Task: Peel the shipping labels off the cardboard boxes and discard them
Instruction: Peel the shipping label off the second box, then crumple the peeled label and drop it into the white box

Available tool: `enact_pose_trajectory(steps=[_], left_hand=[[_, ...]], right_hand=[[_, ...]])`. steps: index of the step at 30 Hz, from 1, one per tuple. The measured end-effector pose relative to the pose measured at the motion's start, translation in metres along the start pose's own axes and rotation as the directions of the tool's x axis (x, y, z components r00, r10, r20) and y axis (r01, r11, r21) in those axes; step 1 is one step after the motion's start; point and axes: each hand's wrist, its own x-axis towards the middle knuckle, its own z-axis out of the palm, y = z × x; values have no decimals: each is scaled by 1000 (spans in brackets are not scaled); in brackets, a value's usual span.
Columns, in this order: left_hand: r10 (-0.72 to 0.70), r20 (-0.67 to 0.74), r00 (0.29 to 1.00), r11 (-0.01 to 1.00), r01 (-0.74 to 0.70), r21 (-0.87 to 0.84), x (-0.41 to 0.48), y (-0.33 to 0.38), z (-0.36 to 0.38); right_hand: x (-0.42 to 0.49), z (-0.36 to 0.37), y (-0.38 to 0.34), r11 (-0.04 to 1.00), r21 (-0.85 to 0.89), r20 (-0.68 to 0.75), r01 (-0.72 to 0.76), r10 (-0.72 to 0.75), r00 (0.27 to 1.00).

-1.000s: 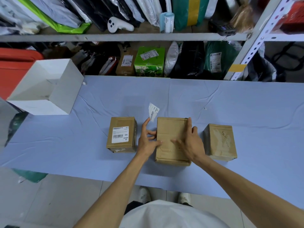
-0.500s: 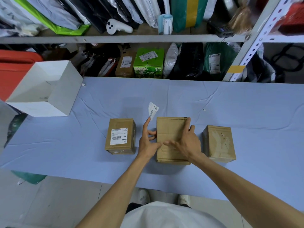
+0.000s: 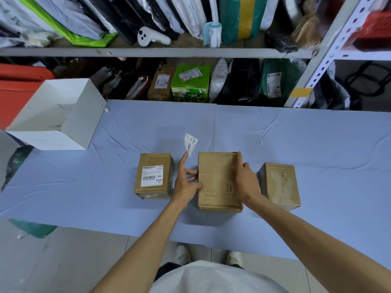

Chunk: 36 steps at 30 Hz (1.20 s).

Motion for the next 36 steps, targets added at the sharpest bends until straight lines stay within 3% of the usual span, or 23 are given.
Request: enact_pose_trajectory(steps=[4,8,13,19,20,22,25,29,36], left_hand=[[13,35,999,1000,-12,-26,10,7,3],[-15,61,998,1000,15,-11,14,16,3],[33,-137,990,999,-31,17,22,21,-4],[70,-231,970,993,-89,-72,25,35,-4],[49,-241,969,993,-73,-92,25,37,-2],[29,-248,968,991,-59,-116,26,37,2],[18,-206,978,992,-43,-120,26,37,9],[-36,-119,992,985,15,-173,22,42,21],[-102,-100,990,965,74,-252,18,35,23]], right_hand=[[1,-6,-4,996,50,-11,-68,69,998],[-1,-13,3,998,47,-18,-47,48,999],[0,-9,22,998,-64,16,-10,11,1000],[5,-6,27,969,104,-45,-223,229,972],[5,-7,24,978,47,-83,-204,207,975],[4,-9,17,999,-27,-173,-26,21,985],[2,-8,5,952,141,-161,272,-249,955],[4,-7,-7,855,488,-151,178,-119,981],[2,-20,-5,718,691,-149,79,35,988]])
